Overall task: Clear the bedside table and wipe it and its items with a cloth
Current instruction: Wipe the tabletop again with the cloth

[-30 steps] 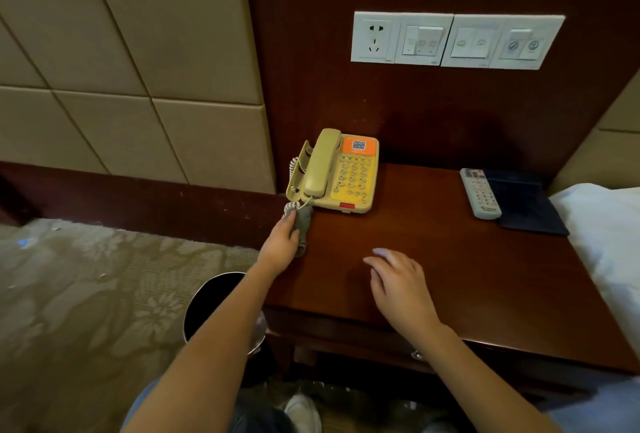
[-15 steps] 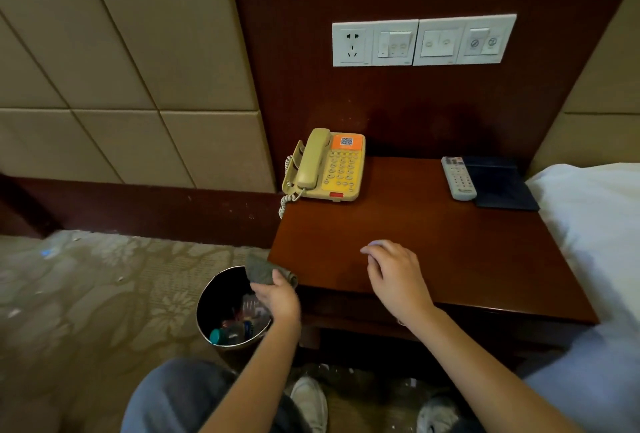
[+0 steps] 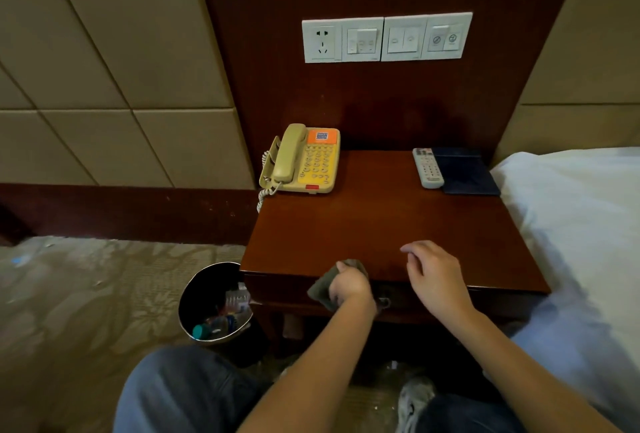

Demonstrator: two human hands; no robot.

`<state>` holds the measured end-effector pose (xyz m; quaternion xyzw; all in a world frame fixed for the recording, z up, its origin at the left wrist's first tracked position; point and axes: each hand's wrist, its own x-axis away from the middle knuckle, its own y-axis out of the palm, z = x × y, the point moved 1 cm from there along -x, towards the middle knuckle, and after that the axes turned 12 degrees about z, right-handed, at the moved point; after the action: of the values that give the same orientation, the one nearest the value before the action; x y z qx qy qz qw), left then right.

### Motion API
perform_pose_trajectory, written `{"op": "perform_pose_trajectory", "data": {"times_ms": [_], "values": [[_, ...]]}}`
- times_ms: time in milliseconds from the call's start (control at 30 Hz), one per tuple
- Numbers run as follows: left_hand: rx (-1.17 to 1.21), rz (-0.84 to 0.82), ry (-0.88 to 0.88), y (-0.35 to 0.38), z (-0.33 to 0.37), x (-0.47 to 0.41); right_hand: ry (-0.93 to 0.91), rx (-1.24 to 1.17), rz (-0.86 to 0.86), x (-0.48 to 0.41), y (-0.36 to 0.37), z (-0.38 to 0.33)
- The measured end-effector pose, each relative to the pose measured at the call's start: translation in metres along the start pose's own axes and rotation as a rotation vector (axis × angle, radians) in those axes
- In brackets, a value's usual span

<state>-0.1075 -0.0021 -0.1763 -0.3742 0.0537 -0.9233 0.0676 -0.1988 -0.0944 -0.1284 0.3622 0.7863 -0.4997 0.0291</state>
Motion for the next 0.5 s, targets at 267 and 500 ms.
{"op": "perform_pose_trajectory", "data": {"times_ms": [267, 500], "values": [[0.053, 0.411, -0.007, -0.066, 0.025, -0.080, 0.018, -0.029, -0.056, 0.011, -0.003, 0.002], [0.218, 0.324, 0.038, -0.105, 0.026, -0.084, 0.137, -0.087, 0.017, 0.009, -0.017, 0.024]]}}
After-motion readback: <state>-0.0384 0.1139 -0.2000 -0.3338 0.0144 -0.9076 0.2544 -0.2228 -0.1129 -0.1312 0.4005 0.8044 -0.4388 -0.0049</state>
